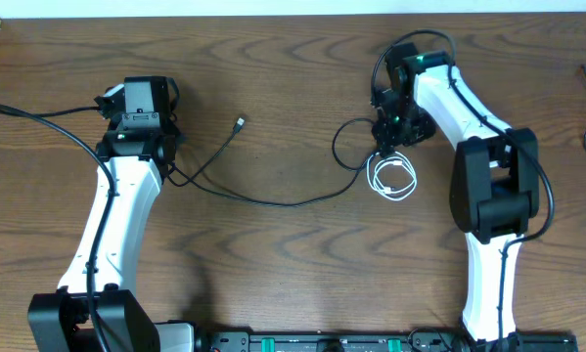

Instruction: Untangle cables

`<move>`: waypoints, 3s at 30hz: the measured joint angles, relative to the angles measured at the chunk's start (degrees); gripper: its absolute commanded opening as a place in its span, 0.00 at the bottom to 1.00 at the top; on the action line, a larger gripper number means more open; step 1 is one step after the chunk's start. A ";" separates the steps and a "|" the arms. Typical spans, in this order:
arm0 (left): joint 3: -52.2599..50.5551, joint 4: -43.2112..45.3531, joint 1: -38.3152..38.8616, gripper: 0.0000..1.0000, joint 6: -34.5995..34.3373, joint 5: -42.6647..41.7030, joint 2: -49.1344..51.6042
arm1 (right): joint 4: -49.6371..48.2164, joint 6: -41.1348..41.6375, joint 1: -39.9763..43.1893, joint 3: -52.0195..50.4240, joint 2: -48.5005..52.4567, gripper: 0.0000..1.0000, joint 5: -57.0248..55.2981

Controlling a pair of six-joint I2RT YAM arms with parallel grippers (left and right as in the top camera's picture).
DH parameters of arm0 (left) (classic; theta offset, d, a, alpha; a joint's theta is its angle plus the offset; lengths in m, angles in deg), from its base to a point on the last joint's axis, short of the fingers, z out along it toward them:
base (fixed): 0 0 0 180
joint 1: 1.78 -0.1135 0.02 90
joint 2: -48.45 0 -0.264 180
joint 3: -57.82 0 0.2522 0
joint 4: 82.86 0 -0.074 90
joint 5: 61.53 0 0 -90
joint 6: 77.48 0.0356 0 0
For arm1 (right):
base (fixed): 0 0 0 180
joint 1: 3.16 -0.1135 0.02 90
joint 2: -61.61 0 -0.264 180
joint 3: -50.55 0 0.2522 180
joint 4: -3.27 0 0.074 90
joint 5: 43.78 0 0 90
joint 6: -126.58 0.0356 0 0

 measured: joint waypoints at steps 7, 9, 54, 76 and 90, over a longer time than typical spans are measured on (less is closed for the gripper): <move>0.00 0.09 0.00 0.08 0.00 0.00 0.00 | -2.56 -0.90 -0.13 0.00 0.70 0.61 0.81; 0.00 0.09 0.00 0.08 0.00 0.00 0.00 | -4.09 -1.05 -0.33 0.00 0.70 0.60 1.57; 0.00 0.09 0.00 0.08 0.00 -0.02 0.00 | 27.26 15.85 8.17 38.95 -7.89 0.46 -1.16; 0.00 0.11 0.00 0.08 0.00 -0.02 0.00 | 8.04 11.26 -2.25 1.33 -6.80 0.56 -1.27; 0.00 0.09 0.00 0.08 0.00 -0.02 0.00 | -9.03 10.32 -2.54 -14.12 -7.10 0.54 -3.32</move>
